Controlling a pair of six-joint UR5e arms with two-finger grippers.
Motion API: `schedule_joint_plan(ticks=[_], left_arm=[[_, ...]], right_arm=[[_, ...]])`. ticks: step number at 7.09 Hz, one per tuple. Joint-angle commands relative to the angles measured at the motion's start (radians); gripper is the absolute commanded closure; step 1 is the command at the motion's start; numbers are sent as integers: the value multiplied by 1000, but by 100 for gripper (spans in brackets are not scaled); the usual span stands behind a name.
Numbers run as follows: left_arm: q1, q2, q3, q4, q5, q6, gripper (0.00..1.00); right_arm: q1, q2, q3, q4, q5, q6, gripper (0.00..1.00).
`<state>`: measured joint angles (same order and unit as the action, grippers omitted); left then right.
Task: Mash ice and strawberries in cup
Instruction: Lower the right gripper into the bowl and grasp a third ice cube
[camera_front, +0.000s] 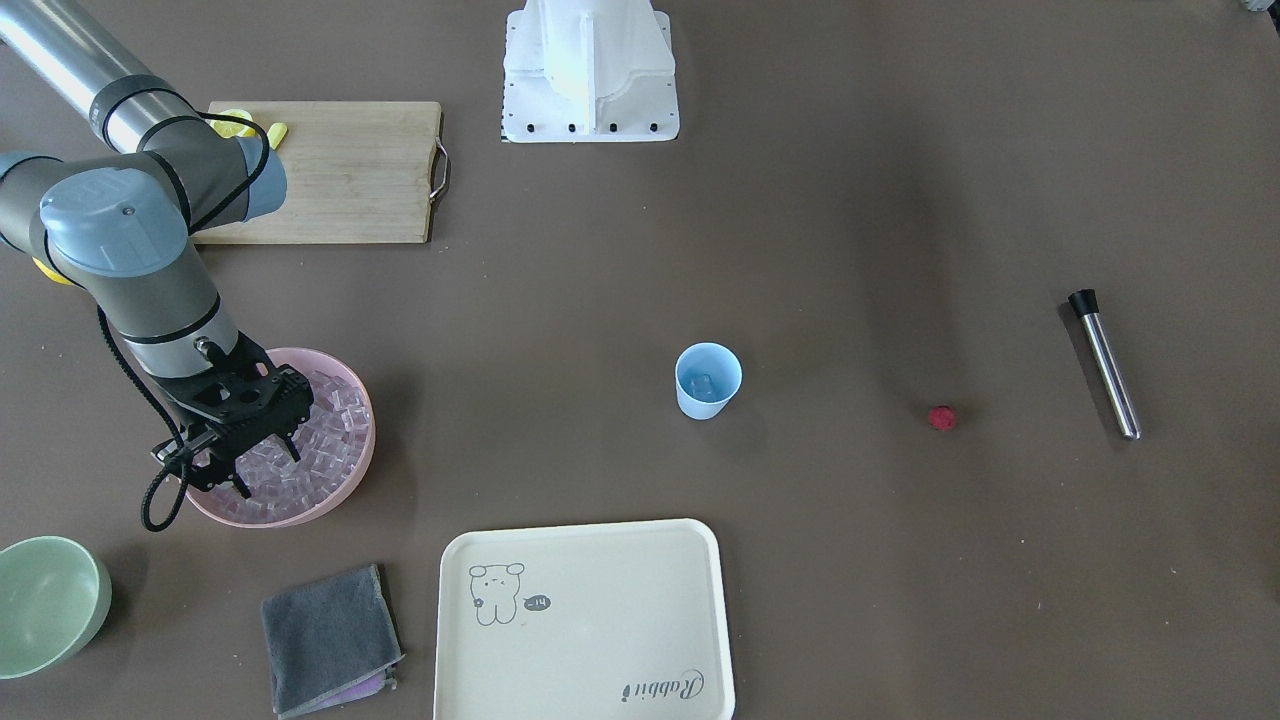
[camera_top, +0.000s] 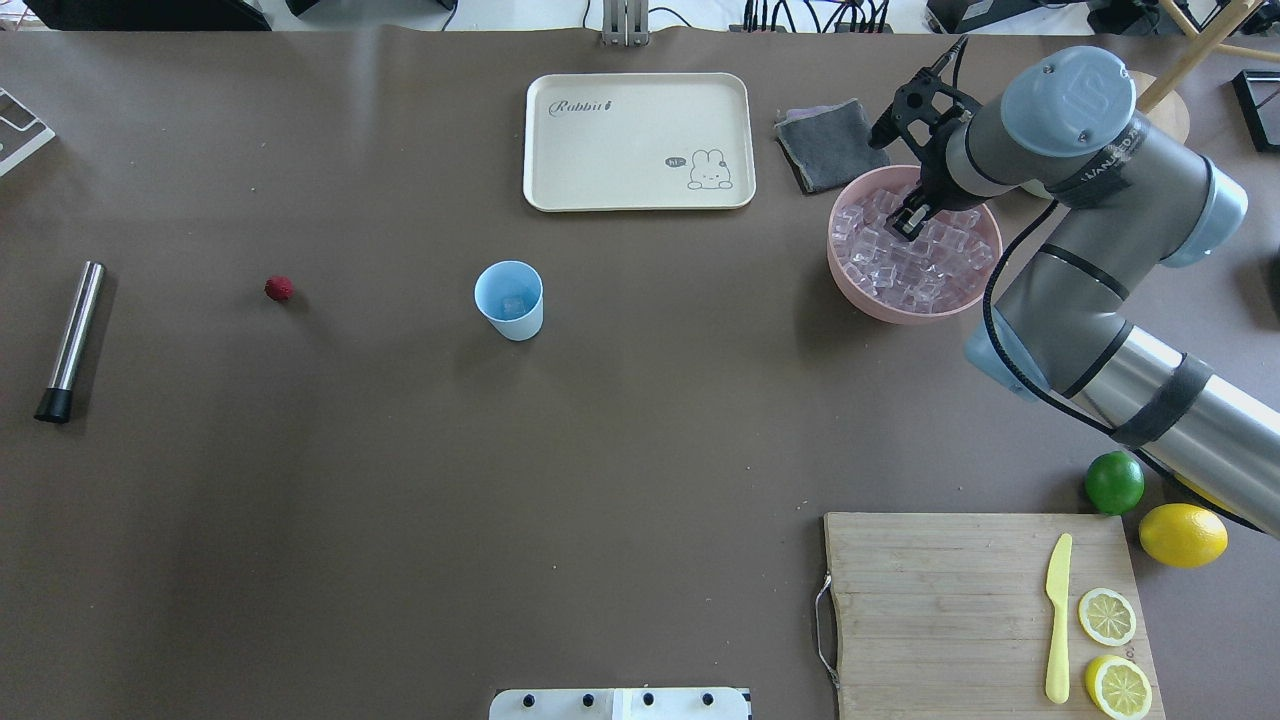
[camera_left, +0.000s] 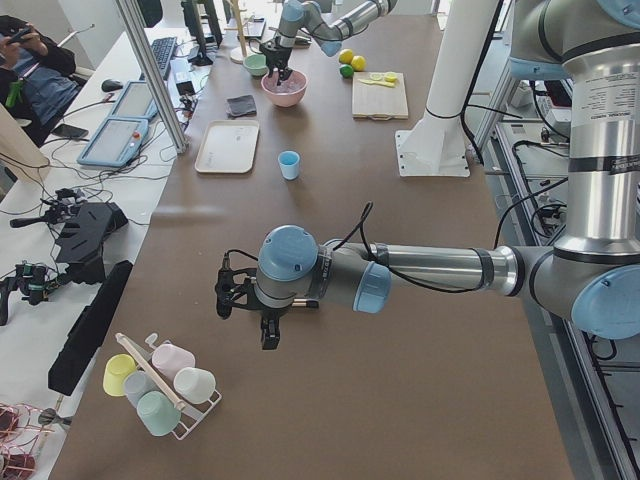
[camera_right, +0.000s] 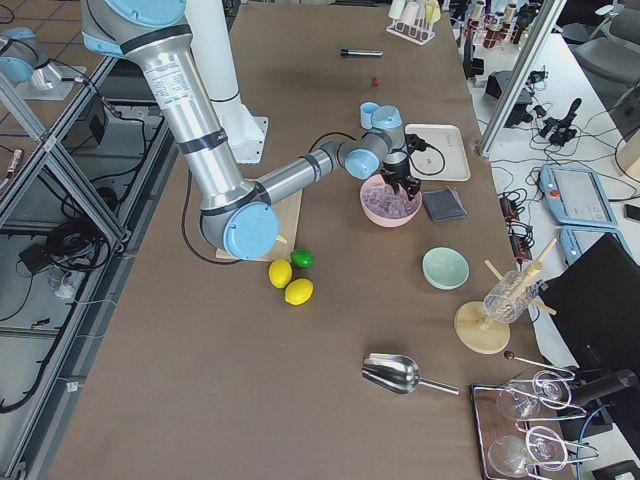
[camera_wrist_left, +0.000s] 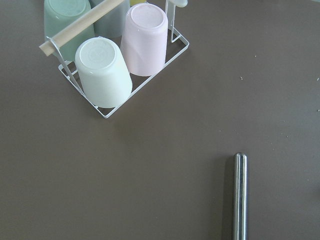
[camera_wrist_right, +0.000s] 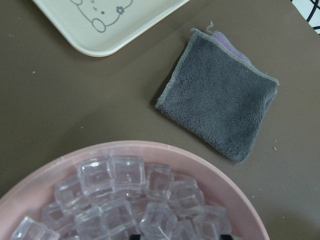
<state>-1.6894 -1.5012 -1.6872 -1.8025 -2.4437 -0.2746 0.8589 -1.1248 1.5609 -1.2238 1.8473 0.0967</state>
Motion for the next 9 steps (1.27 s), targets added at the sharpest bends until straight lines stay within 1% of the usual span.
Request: schedule_joint_plan(ticks=[1, 5, 7, 8, 9], left_arm=[[-3, -1, 1, 0, 0, 0, 2], [-3, 1, -16, 6, -1, -2, 2], [-3, 1, -9, 6, -2, -2, 2], [-3, 2, -14, 5, -2, -2, 2], [-3, 9, -12, 3, -2, 0, 2]], right_arm=[[-27, -4, 11, -13, -23, -2, 39], [-60, -9, -19, -14, -85, 5, 40], [-64, -10, -25, -16, -88, 2, 68], [-60, -9, -25, -16, -86, -3, 84], [-55, -7, -18, -17, -83, -3, 84]])
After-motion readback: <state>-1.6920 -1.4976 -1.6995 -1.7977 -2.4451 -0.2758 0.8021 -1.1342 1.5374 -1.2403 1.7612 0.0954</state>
